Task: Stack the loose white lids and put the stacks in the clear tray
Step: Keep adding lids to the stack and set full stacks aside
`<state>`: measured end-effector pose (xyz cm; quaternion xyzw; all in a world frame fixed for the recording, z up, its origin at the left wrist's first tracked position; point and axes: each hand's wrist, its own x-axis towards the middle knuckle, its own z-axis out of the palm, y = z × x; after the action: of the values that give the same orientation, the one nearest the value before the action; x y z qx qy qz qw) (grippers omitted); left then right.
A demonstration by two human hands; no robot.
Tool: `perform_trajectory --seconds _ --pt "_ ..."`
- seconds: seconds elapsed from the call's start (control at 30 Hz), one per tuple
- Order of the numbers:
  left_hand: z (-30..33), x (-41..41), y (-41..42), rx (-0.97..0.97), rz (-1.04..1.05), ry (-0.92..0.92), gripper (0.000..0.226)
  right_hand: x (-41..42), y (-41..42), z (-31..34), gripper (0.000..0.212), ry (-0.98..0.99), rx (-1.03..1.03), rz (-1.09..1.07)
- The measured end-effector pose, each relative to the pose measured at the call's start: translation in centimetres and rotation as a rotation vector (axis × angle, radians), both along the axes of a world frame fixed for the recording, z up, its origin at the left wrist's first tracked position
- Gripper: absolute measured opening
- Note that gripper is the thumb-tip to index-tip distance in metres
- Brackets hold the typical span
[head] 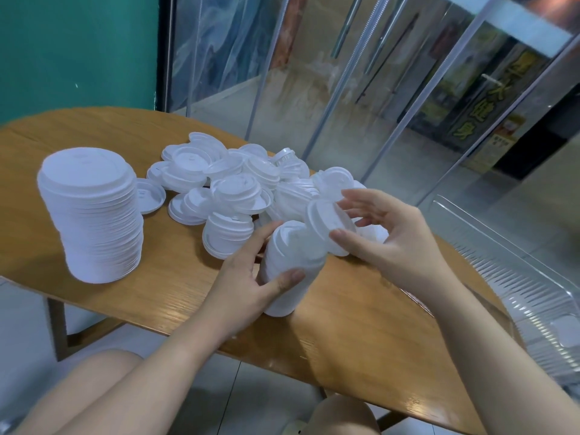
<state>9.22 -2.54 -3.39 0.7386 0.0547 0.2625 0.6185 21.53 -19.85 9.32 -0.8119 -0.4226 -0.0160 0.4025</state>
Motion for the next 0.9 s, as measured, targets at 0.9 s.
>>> perform_trajectory --seconds 0.9 --pt "0.2 -0.1 0.4 -0.015 -0.043 0.046 0.077 5.0 3.9 0.9 0.028 -0.023 -0.112 -0.026"
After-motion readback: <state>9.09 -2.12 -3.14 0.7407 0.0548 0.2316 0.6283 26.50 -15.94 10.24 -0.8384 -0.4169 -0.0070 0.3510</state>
